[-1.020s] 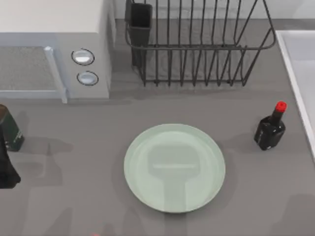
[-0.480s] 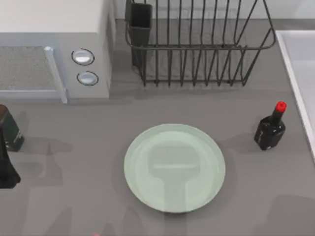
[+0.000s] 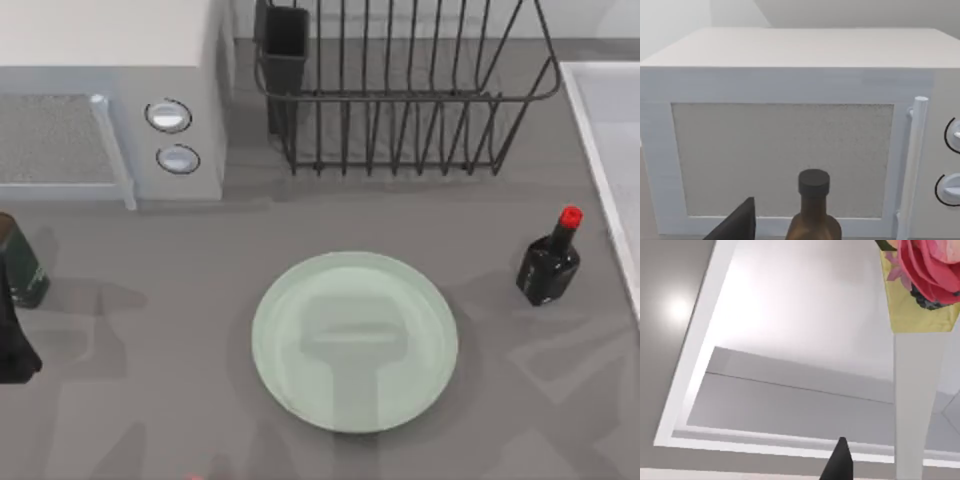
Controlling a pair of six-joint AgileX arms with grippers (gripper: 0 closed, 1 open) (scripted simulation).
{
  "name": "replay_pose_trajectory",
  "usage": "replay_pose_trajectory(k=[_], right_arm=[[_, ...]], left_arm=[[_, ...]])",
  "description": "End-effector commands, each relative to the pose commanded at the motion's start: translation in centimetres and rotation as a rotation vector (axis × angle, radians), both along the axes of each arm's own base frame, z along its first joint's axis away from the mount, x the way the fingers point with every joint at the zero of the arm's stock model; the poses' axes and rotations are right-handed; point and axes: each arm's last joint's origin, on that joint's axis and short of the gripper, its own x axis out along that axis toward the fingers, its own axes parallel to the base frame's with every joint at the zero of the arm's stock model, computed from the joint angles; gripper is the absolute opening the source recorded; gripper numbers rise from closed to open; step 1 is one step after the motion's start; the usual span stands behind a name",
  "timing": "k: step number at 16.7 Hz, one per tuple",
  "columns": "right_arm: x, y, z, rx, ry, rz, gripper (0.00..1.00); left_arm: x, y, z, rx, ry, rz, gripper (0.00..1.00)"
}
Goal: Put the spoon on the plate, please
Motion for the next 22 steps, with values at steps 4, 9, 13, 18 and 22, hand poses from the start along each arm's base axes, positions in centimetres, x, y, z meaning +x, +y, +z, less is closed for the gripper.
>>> replay_pose_trajectory(k=[4,9,13,18,22], right_arm=[[3.4,7.0,0.7,-0.124,0.022,0.62,0.0],[5.3,17.7,-1.5,-0.236,0.111,1.458,0.0],[4.7,25.4,-4.9,-0.297,0.19,2.054,0.0],[3.1,31.8,-8.7,-0.365,0.263,2.541,0.0],[2.6,33.8,-9.7,-0.415,0.274,2.675,0.0]], left_arm=[[0.0,0.0,0.0,0.0,0.0,0.0,1.0],[0.0,0.0,0.0,0.0,0.0,0.0,1.0],[0.0,0.0,0.0,0.0,0.0,0.0,1.0],[0.0,0.0,0.0,0.0,0.0,0.0,1.0],[0.0,0.0,0.0,0.0,0.0,0.0,1.0]])
